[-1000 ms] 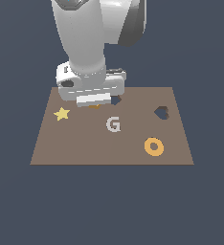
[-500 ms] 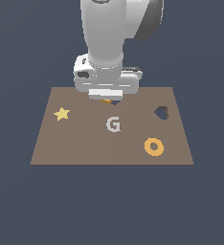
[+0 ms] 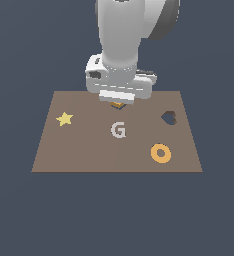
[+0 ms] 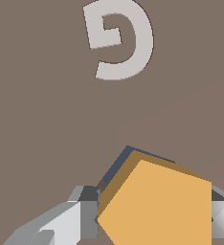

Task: Insert a designated object into the corresponding slot on a board.

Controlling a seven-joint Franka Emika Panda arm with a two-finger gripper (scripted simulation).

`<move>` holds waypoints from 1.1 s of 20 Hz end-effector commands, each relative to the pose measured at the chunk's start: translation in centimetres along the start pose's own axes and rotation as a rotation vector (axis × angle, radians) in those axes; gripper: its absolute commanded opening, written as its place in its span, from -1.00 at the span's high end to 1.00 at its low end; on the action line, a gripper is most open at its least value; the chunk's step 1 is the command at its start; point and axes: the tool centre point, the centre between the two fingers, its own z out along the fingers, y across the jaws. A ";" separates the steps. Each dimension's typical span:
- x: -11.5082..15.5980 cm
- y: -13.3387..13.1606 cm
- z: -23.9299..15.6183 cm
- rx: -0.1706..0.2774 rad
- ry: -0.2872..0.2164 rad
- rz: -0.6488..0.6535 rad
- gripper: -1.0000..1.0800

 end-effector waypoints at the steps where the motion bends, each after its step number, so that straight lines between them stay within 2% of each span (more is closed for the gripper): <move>1: 0.0 -0.2 0.0 0.000 0.000 0.011 1.00; 13: 0.0 -0.3 1.0 -0.001 0.001 0.011 1.00; 14: 0.0 -0.3 1.0 -0.001 0.001 0.011 -0.92; 22: 0.0 -0.3 1.0 -0.001 0.001 0.011 -0.92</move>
